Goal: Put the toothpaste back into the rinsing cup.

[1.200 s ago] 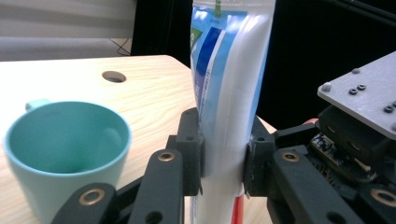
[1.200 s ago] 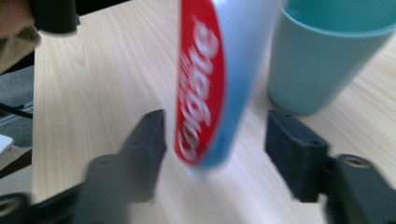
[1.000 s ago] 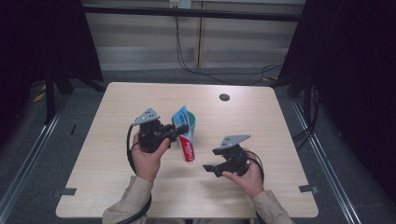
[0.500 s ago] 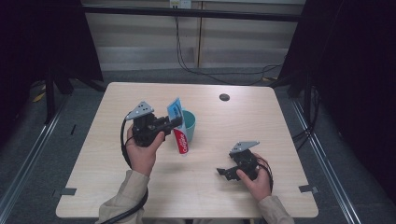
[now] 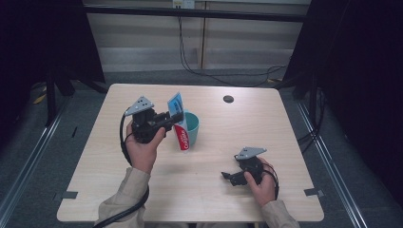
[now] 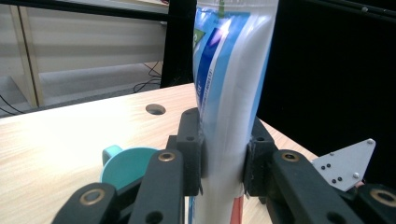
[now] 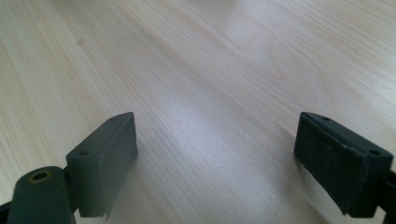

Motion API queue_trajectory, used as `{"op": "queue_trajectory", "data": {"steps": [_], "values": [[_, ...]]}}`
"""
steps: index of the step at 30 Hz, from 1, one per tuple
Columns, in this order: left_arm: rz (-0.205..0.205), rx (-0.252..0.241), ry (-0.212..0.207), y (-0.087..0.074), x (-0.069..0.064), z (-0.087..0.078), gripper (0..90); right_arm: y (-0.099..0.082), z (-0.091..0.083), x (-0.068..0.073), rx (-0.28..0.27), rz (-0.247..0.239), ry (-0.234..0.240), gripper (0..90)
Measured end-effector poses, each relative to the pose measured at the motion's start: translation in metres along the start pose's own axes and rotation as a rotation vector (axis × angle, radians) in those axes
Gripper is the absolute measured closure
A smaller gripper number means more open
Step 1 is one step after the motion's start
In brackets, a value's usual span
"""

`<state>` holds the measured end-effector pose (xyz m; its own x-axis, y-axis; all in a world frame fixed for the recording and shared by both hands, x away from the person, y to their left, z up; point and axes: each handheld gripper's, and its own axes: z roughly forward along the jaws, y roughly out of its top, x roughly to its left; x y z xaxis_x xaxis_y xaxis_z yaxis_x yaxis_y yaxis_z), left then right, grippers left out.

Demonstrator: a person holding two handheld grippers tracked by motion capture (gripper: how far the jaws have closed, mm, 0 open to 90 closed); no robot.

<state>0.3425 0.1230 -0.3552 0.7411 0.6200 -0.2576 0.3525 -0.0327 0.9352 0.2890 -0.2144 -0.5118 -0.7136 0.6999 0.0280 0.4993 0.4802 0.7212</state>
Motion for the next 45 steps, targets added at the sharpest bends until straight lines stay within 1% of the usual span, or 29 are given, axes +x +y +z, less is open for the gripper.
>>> {"op": "queue_trajectory", "data": {"steps": [2,4,6,7,8,9,11,15,17,18,19,22,23,25,26,28,32,35,37,39,42,45], "values": [[0.011,0.0,-0.002,0.004,0.0,0.0,73.6,0.0,0.0,0.0,-0.001,0.001,-0.005,12.5],[0.008,-0.007,-0.003,0.005,-0.001,0.001,73.6,0.0,0.0,0.0,0.0,0.001,-0.005,12.4],[0.018,-0.006,-0.001,0.009,-0.002,0.001,73.6,0.0,0.0,0.0,-0.001,0.0,-0.005,12.4],[0.016,-0.01,0.001,0.013,-0.003,0.001,73.6,0.0,0.0,0.0,-0.001,0.0,-0.005,12.4],[0.016,-0.01,0.001,0.013,-0.003,0.001,73.6,0.0,0.0,0.0,-0.001,0.0,-0.005,12.4],[0.023,-0.008,0.001,0.016,-0.002,0.001,73.6,0.0,0.0,0.0,-0.001,0.0,-0.005,12.4],[0.02,-0.018,-0.001,0.02,-0.003,0.002,73.6,0.0,0.0,0.0,-0.001,0.001,-0.005,12.4],[0.023,-0.016,-0.001,0.028,-0.002,0.003,73.6,0.0,0.0,0.0,-0.001,0.0,-0.005,12.4],[0.019,-0.02,-0.001,0.03,-0.002,0.004,73.6,0.0,0.0,0.0,-0.001,0.0,-0.006,12.4],[0.022,-0.014,0.003,0.031,-0.002,0.004,73.6,0.0,0.0,0.0,-0.001,0.0,-0.006,12.4],[0.017,-0.024,0.001,0.032,-0.001,0.005,73.6,0.0,0.0,0.0,0.0,0.001,-0.005,12.4],[0.015,-0.028,0.001,0.036,-0.001,0.006,73.6,0.0,0.0,0.0,-0.001,0.0,-0.005,12.3],[0.026,-0.023,0.003,0.038,0.0,0.006,73.6,0.0,0.0,0.0,-0.001,0.0,-0.005,12.4],[0.028,-0.018,0.007,0.041,0.001,0.007,73.6,0.0,0.0,0.0,-0.002,0.003,-0.006,12.4],[0.017,-0.03,0.007,0.041,0.001,0.008,73.6,0.0,0.0,0.0,-0.002,0.003,-0.006,12.4],[0.024,-0.024,0.011,0.043,0.002,0.007,73.6,0.0,0.0,0.001,-0.001,0.005,-0.006,12.4],[0.017,-0.03,0.012,0.046,0.003,0.008,73.6,0.0,0.0,0.0,-0.002,0.003,-0.006,12.4],[0.03,-0.033,0.02,0.051,0.005,0.008,73.6,0.0,0.0,0.0,-0.002,0.003,-0.006,12.4],[0.024,-0.04,0.02,0.052,0.005,0.009,73.6,0.0,0.0,0.001,-0.001,0.005,-0.006,12.4],[0.033,-0.042,0.024,0.055,0.006,0.009,73.5,0.0,0.0,0.0,-0.003,0.001,-0.006,12.4],[0.032,-0.049,0.03,0.06,0.007,0.01,73.6,0.0,0.0,0.0,-0.003,0.001,-0.006,12.4],[0.041,-0.048,0.033,0.063,0.008,0.012,73.5,0.0,0.0,0.0,-0.003,0.0,-0.007,12.4]]}}
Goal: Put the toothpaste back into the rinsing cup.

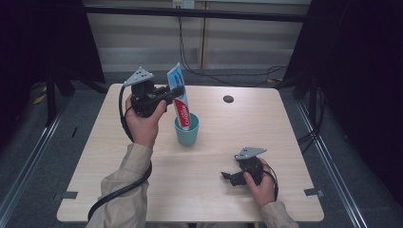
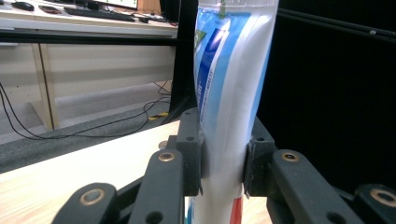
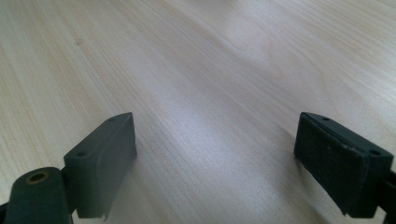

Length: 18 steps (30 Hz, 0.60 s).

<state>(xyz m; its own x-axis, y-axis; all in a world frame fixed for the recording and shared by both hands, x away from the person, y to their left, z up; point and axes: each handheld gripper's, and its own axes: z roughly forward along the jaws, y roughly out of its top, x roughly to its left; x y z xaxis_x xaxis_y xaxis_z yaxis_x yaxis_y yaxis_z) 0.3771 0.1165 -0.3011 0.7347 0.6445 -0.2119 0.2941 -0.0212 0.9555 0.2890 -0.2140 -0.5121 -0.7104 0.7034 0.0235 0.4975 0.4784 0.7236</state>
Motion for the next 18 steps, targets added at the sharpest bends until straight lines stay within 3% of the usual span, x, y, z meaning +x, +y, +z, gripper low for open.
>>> {"op": "queue_trajectory", "data": {"steps": [18], "values": [[-0.008,-0.008,0.03,0.004,0.007,0.015,73.5,0.0,0.0,0.0,0.0,0.0,0.0,12.4]]}}
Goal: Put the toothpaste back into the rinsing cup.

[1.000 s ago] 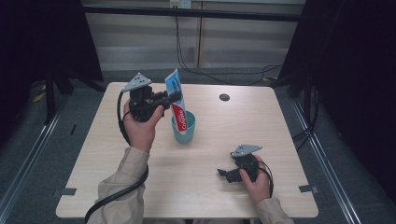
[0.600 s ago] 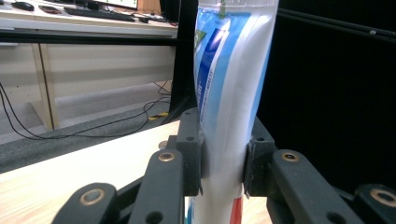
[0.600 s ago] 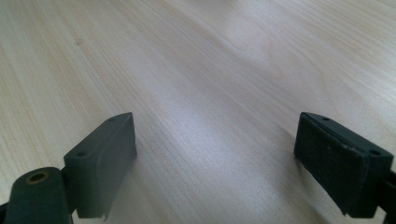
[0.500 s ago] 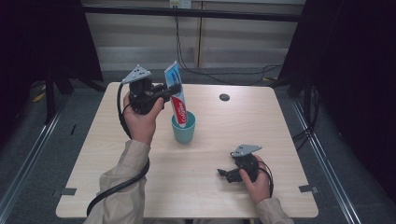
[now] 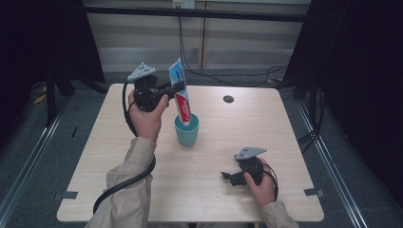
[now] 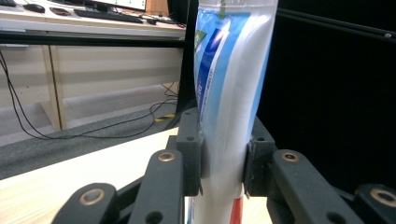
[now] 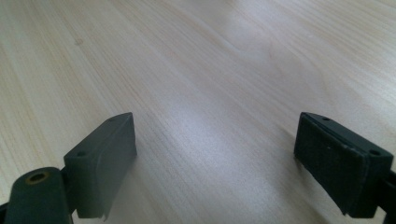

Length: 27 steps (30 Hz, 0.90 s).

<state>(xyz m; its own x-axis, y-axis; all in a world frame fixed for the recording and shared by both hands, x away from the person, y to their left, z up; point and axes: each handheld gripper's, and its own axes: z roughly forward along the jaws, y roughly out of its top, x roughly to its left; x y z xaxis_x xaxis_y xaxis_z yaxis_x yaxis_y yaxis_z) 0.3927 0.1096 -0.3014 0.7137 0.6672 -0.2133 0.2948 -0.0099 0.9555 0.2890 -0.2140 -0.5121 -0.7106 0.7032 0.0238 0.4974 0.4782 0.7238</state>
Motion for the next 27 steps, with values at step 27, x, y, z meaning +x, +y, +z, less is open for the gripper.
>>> {"op": "queue_trajectory", "data": {"steps": [27], "values": [[-0.008,0.008,0.052,-0.015,0.015,0.027,73.3,0.0,0.0,0.0,0.001,0.001,-0.002,12.4]]}}
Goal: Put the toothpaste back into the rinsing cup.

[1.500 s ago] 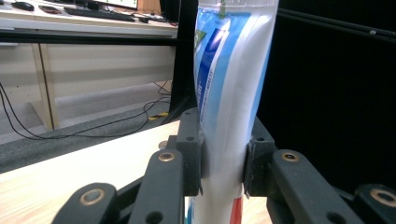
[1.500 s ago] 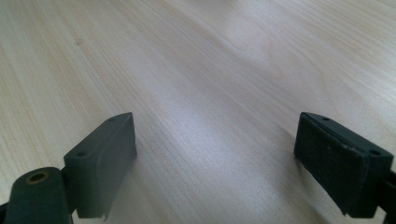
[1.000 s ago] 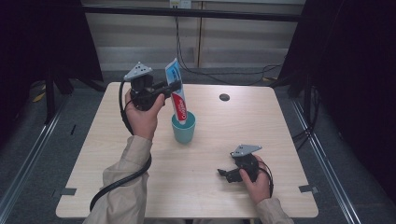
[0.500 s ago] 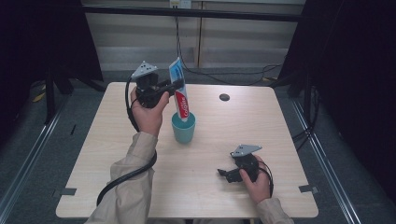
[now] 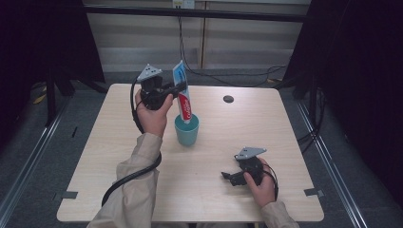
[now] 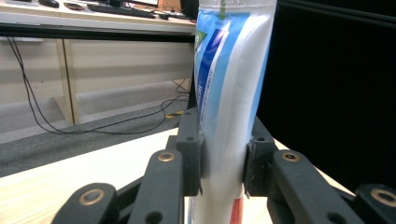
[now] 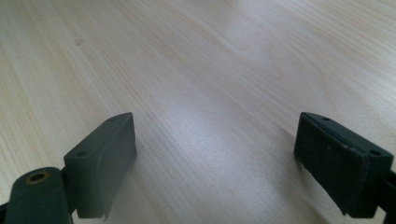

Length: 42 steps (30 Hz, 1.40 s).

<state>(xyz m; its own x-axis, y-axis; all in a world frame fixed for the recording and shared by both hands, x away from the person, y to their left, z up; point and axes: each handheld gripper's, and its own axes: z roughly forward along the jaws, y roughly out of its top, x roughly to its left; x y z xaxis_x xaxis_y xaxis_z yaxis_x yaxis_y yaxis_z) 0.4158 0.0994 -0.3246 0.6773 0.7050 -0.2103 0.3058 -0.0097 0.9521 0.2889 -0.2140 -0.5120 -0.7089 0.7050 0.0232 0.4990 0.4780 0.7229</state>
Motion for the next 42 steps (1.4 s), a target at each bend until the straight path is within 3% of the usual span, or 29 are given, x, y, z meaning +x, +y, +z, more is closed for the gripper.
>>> {"op": "queue_trajectory", "data": {"steps": [8,29,42], "values": [[0.025,0.02,0.008,-0.005,-0.001,0.008,73.2,0.0,0.0,0.0,0.0,0.002,0.0,12.4],[0.006,0.075,0.034,-0.036,0.002,0.022,73.0,0.0,0.0,0.0,0.003,0.002,0.001,12.4],[-0.003,0.091,0.056,-0.054,0.005,0.022,72.9,0.0,0.0,0.0,0.003,0.0,0.001,12.4]]}}
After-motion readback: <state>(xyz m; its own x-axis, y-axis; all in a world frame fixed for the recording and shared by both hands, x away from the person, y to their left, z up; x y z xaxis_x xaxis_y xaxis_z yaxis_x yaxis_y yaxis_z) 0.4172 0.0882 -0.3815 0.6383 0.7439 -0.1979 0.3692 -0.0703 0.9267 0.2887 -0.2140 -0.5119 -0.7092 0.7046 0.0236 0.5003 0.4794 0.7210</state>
